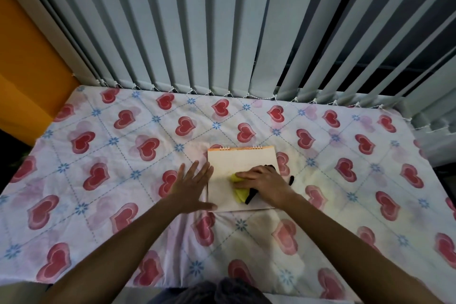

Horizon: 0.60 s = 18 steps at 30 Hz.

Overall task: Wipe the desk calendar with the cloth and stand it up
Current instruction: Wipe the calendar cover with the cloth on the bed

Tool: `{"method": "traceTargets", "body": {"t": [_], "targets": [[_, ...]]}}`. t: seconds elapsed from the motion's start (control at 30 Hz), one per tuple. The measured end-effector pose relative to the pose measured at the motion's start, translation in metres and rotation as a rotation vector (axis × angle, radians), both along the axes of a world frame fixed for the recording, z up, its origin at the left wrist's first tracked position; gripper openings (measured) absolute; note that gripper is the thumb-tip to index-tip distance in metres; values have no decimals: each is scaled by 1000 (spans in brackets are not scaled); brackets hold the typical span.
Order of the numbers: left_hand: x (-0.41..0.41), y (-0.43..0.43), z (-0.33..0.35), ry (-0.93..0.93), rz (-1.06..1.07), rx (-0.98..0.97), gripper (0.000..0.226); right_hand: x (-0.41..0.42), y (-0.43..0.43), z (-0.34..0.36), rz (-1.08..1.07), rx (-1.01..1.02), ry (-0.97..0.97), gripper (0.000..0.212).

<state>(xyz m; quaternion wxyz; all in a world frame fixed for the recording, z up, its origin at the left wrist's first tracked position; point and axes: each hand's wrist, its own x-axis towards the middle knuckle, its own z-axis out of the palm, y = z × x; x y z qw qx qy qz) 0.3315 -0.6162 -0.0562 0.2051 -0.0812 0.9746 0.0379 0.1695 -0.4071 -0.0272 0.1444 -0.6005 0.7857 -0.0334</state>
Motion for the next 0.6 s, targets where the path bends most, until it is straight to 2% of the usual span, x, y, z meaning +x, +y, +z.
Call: {"method": "traceTargets", "body": {"t": [0.1,0.2,0.33,0.43,0.53,0.6], "targets": [[-3,-14,6,-18,-56,-14,104,-22,34,1,-94,18,-18,69],[-5,-16,9,-32,-70,29,103,-24,43,2,-156,4,-32,66],[-5,-17,2,-11,-80,29,96,6,14,3,-53,-45,-36,60],[-4,-17,-3,36,-91,-31,74,38,-14,-1,44,-43,-102,50],[-2,-15,-7,85,-129,-70,56,56,-22,-8,83,-85,-117,58],[-1,-14,-6,105,-76,-51,55,53,-11,-6,131,-76,-123,63]]}}
